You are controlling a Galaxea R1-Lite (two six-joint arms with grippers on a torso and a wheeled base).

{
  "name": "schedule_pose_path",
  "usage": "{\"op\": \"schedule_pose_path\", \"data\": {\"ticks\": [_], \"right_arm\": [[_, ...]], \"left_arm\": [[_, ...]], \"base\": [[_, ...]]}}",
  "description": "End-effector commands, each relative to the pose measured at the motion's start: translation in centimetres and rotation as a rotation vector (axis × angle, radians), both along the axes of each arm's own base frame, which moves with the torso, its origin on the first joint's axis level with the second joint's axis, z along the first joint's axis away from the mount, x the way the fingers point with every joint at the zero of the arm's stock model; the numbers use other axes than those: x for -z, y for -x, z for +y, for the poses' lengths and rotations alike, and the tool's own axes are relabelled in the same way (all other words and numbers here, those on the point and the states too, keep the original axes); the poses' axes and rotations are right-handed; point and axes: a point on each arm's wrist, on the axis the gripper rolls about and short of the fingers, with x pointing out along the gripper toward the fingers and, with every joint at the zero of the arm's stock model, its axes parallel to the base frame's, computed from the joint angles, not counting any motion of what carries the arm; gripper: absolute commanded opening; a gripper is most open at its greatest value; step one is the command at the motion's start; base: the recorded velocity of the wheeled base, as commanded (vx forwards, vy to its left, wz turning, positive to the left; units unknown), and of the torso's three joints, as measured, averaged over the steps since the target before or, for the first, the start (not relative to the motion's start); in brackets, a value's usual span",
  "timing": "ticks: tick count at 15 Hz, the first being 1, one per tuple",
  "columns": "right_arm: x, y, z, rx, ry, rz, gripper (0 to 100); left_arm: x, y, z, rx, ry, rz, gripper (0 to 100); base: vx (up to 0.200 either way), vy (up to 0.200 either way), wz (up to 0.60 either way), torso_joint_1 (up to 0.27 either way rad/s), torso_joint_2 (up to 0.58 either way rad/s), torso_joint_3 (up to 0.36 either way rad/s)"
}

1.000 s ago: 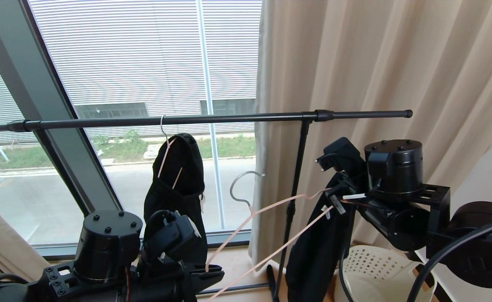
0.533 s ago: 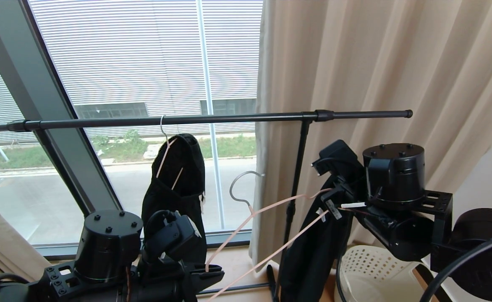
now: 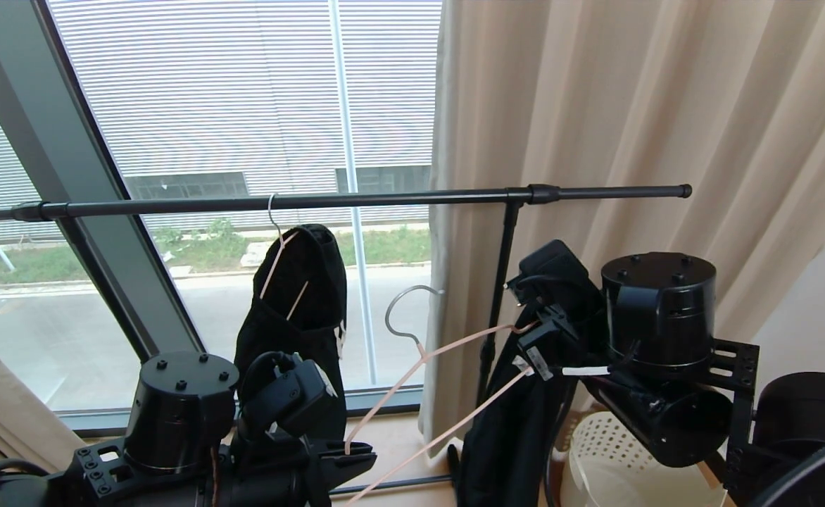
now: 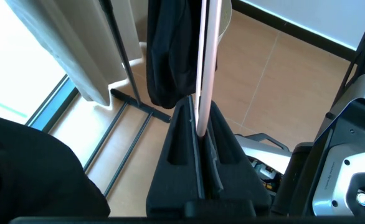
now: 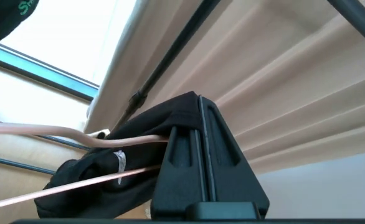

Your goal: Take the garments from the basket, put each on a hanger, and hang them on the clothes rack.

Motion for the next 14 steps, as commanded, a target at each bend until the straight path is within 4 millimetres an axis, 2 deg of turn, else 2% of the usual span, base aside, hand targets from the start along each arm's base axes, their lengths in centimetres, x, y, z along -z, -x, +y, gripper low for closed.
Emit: {"op": "schedule_pose_path", "data": {"ticks": [1,7,10,13,14], "right_arm": [[-0.5,0.7,0.4,-0.043,-0.026,-0.004,0],[-2.0,2.9,0.7,-0.165,-0.102,-0.015,0],[-2.4,3.3,0.7,-0.196,-0.136,-0.015,0],[-2.9,5.0,0.6,-0.326,-0.171,-0.002,0],[-3.0,5.0,0.7,-0.334,-0.179,0.000,0]], "left_arm": [[0.0,0.0,0.0,0.000,-0.001,0.001,0],[0.1,-0.1,0.0,-0.001,-0.002,0.003,0],[0.1,-0.1,0.0,-0.001,-0.003,0.005,0],[0.2,0.0,0.0,-0.001,-0.004,0.006,0],[0.2,0.0,0.0,0.000,-0.005,0.008,0]], "base": [[0.000,0.000,0.00,0.000,0.00,0.000],[0.000,0.000,0.00,0.000,0.00,0.000],[0.000,0.000,0.00,0.000,0.00,0.000],[0.000,0.000,0.00,0.000,0.00,0.000],[0.000,0.000,0.00,0.000,0.00,0.000]]}}
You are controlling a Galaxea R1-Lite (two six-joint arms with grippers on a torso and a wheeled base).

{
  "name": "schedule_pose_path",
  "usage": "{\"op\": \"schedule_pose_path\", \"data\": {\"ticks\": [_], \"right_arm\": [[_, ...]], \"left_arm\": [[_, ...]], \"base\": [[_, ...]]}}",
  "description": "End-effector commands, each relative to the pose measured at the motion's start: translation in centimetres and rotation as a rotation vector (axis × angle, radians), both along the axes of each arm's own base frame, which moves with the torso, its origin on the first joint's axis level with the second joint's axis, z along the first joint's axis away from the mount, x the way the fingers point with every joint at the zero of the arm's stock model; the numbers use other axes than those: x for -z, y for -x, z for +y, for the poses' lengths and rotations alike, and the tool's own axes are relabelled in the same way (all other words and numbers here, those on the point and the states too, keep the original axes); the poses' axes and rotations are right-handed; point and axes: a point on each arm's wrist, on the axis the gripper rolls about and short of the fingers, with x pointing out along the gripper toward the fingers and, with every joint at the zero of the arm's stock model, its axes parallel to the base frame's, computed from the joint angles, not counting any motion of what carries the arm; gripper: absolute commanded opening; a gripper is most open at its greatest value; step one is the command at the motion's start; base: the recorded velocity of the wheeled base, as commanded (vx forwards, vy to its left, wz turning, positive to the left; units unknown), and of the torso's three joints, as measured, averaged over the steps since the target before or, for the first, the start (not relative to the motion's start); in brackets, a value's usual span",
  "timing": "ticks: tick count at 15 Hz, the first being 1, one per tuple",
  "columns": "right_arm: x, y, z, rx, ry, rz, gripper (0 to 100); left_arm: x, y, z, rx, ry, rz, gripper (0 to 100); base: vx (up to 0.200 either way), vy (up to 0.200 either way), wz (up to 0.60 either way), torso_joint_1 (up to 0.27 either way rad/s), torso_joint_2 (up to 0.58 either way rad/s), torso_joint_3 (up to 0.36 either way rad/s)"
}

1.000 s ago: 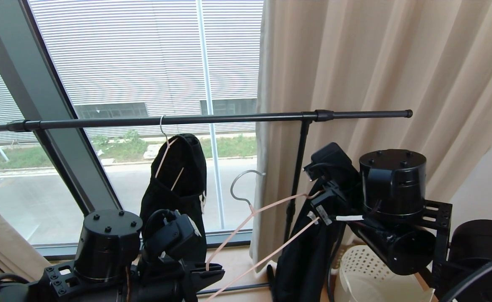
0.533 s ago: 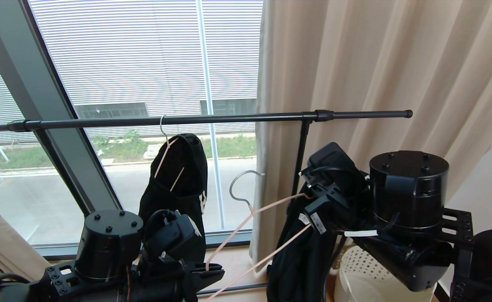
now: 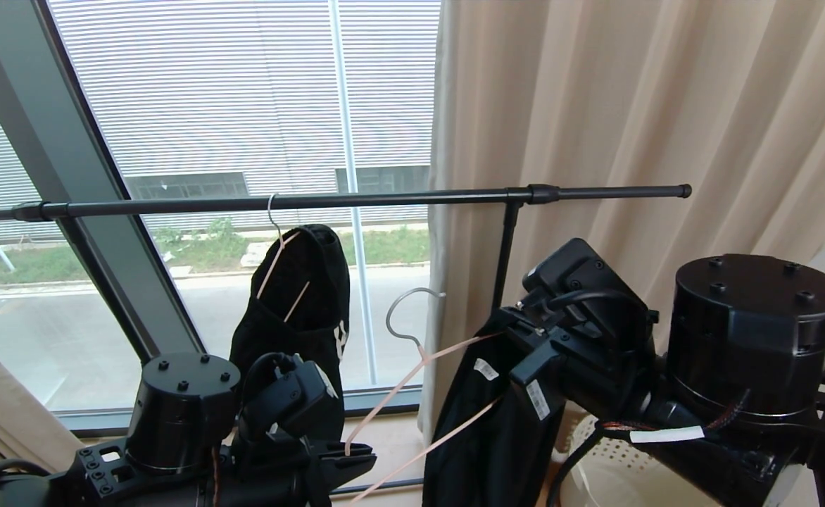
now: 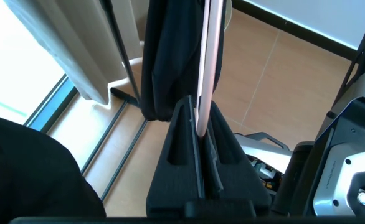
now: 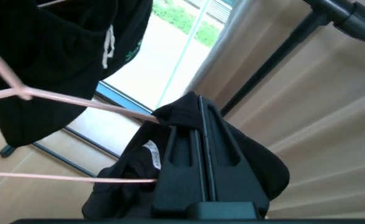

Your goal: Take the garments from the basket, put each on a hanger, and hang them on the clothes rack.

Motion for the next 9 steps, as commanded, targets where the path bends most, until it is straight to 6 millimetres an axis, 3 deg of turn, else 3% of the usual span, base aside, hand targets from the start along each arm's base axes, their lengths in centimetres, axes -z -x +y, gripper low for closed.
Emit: {"op": "schedule_pose_path", "data": {"ticks": [1,5,7,9], "right_arm": [[-0.7,0.5,-0.1,-0.009,-0.043,-0.003,0],[-0.5,1.3,-0.1,-0.100,-0.077,0.037,0],[-0.9,2.7,-1.0,-0.254,-0.107,0.061,0],[-1.1,2.5,-0.9,-0.252,-0.112,0.057,0]], "left_arm": [[0.0,0.0,0.0,0.001,-0.001,0.001,0],[0.0,0.1,0.0,0.001,0.000,0.000,0],[0.0,0.1,0.1,0.001,-0.001,0.001,0],[0.0,0.1,0.1,0.003,0.000,0.000,0]], "base": [[0.000,0.000,0.00,0.000,0.00,0.000],[0.000,0.000,0.00,0.000,0.00,0.000],[0.000,0.000,0.00,0.000,0.00,0.000],[0.000,0.000,0.00,0.000,0.00,0.000]]}}
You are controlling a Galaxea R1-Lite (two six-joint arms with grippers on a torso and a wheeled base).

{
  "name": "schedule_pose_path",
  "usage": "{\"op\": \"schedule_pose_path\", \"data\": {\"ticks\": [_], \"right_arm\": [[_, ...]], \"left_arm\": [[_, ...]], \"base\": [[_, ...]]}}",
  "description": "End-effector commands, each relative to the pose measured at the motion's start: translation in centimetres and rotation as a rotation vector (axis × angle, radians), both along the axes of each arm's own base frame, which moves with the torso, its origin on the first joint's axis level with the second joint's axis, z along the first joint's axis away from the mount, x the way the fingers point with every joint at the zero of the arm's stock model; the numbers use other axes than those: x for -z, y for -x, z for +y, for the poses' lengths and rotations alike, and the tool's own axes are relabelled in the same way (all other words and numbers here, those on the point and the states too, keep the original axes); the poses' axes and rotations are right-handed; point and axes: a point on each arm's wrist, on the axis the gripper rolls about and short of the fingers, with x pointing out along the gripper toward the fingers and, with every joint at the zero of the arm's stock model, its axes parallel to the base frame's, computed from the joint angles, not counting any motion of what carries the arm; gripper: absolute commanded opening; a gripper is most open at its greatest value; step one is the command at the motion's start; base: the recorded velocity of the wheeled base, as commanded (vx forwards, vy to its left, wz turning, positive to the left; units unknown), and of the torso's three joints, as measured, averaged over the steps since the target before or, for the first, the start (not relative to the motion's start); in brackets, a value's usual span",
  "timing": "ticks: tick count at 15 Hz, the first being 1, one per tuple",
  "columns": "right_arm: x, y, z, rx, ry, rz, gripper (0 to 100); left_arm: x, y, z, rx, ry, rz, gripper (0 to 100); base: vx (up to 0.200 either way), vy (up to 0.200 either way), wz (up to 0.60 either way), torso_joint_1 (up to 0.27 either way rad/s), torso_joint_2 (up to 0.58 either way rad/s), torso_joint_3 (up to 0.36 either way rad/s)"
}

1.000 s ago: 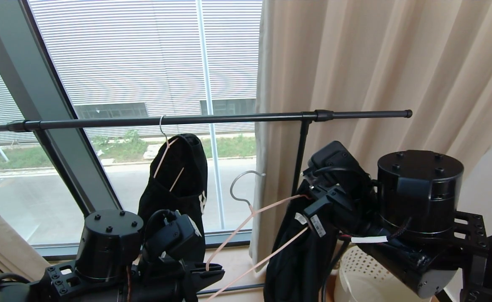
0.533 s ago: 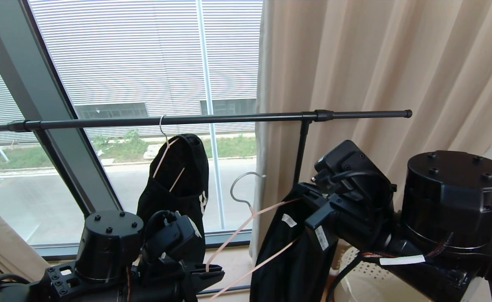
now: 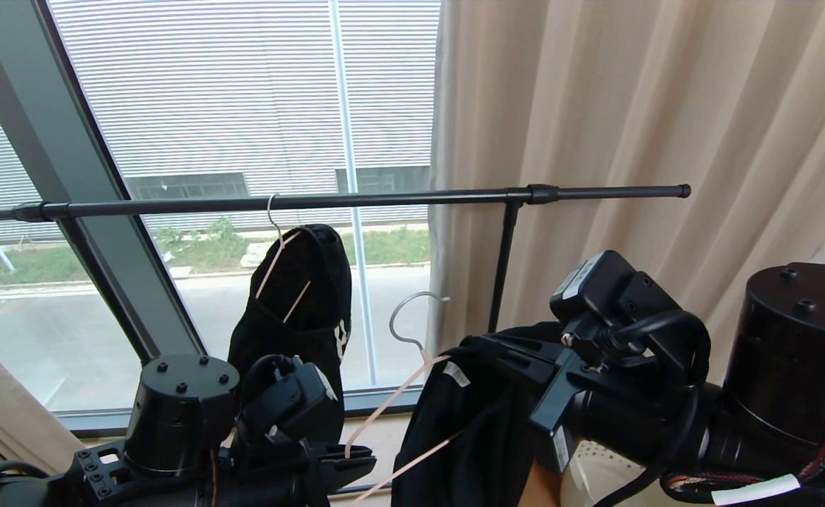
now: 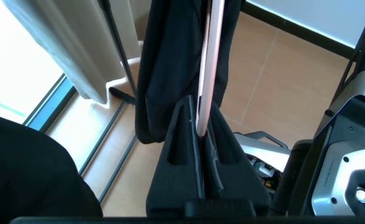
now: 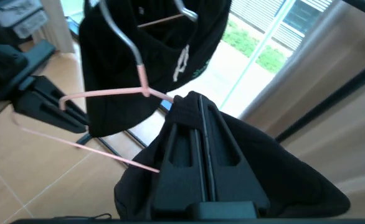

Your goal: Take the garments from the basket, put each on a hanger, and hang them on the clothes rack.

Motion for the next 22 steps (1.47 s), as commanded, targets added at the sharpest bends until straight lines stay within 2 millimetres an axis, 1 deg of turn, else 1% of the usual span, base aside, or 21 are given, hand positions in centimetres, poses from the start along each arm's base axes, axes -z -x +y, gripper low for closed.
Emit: {"op": "schedule_pose_path", "data": {"ticks": [1,5,6,8,10,12,15,21,22], "right_arm": [[-0.2,0.1,-0.2,0.000,-0.008,-0.007,0],[-0.4,0.2,0.0,-0.004,-0.031,-0.002,0],[-0.5,0.6,0.4,-0.022,-0.048,0.008,0],[-0.1,0.1,1.3,0.001,-0.050,0.030,0],[-0.1,-0.1,1.5,0.030,-0.049,0.027,0],[0.2,-0.7,2.2,0.097,-0.031,0.017,0],[0.1,-0.9,2.3,0.124,-0.033,0.009,0],[0.3,-0.9,2.3,0.127,-0.025,0.012,0],[0.2,-0.9,2.3,0.127,-0.030,0.010,100]], "left_arm": [[0.0,0.0,0.0,0.000,0.001,-0.002,0],[0.0,0.1,0.0,0.001,0.001,-0.002,0],[0.0,0.1,0.0,0.003,0.001,-0.002,0],[0.0,0.4,0.0,0.009,0.017,-0.027,0],[0.1,0.7,-0.1,0.023,0.032,-0.046,0],[0.1,1.0,-0.1,0.033,0.038,-0.059,0],[0.0,1.3,-0.5,0.049,0.043,-0.061,0],[-0.1,1.2,-0.5,0.049,0.048,-0.067,0],[-0.1,1.3,-0.5,0.049,0.049,-0.068,0]], "base": [[0.000,0.000,0.00,0.000,0.00,0.000],[0.000,0.000,0.00,0.000,0.00,0.000],[0.000,0.000,0.00,0.000,0.00,0.000],[0.000,0.000,0.00,0.000,0.00,0.000],[0.000,0.000,0.00,0.000,0.00,0.000],[0.000,0.000,0.00,0.000,0.00,0.000],[0.000,0.000,0.00,0.000,0.00,0.000],[0.000,0.000,0.00,0.000,0.00,0.000],[0.000,0.000,0.00,0.000,0.00,0.000]]}}
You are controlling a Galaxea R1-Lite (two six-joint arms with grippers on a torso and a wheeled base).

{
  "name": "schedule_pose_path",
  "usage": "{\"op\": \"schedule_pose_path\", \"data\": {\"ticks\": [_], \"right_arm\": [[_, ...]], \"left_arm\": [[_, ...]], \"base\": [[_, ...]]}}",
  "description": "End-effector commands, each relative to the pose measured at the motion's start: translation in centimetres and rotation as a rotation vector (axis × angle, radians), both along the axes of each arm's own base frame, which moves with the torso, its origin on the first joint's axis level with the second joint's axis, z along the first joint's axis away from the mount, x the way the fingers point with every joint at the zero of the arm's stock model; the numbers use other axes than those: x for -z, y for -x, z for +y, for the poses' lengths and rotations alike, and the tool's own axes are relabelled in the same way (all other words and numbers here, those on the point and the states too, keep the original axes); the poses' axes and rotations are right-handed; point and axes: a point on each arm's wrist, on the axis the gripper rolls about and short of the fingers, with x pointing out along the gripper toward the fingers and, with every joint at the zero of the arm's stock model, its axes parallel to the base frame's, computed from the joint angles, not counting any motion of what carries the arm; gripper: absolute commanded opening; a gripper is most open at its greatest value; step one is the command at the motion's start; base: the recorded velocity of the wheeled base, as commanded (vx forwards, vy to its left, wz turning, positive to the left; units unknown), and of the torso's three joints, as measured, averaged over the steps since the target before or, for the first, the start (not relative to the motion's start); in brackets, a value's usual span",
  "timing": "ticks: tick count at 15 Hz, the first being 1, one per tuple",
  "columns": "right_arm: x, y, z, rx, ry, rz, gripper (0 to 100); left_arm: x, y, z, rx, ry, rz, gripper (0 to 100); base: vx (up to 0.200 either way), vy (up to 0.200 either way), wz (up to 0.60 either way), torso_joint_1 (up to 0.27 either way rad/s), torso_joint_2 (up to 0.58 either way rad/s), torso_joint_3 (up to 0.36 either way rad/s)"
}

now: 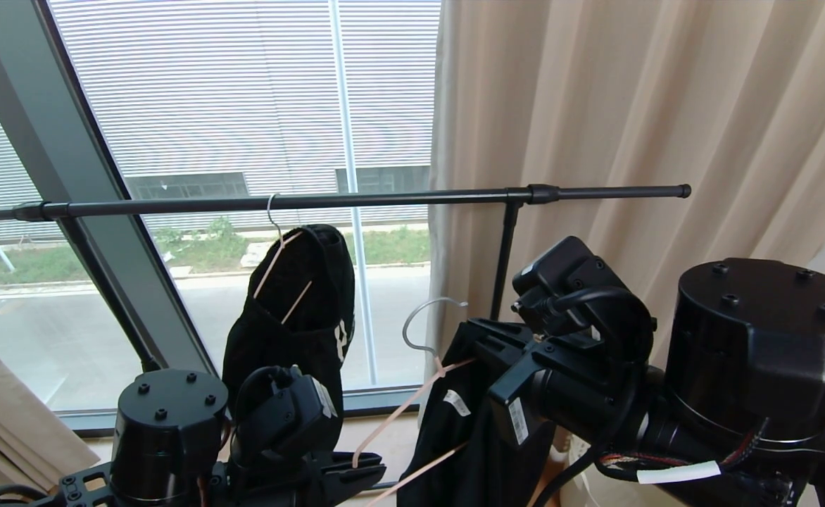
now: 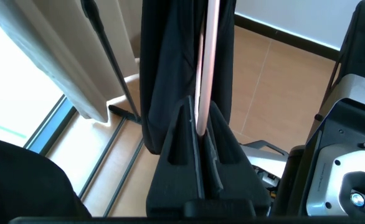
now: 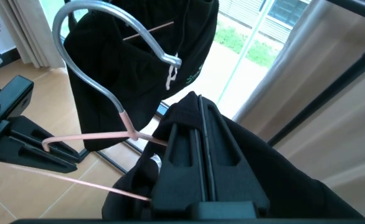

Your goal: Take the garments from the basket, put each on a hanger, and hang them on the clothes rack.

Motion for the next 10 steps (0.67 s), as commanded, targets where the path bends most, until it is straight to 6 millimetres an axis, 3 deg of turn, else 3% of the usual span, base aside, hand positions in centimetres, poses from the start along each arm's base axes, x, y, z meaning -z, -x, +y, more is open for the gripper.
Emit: {"op": "schedule_pose_path", "data": {"ticks": [1,10], "right_arm": [[-0.03,0.00,-0.06,0.001,0.000,-0.001,100],[-0.48,-0.77,-0.76,0.037,-0.010,-0.012,100]], "left_arm": [[0.00,0.04,-0.01,0.001,0.001,-0.001,0],[-0.19,0.02,0.02,-0.001,0.018,-0.020,0]], "base": [[0.000,0.000,0.00,0.000,0.00,0.000],[0.000,0.000,0.00,0.000,0.00,0.000]]}}
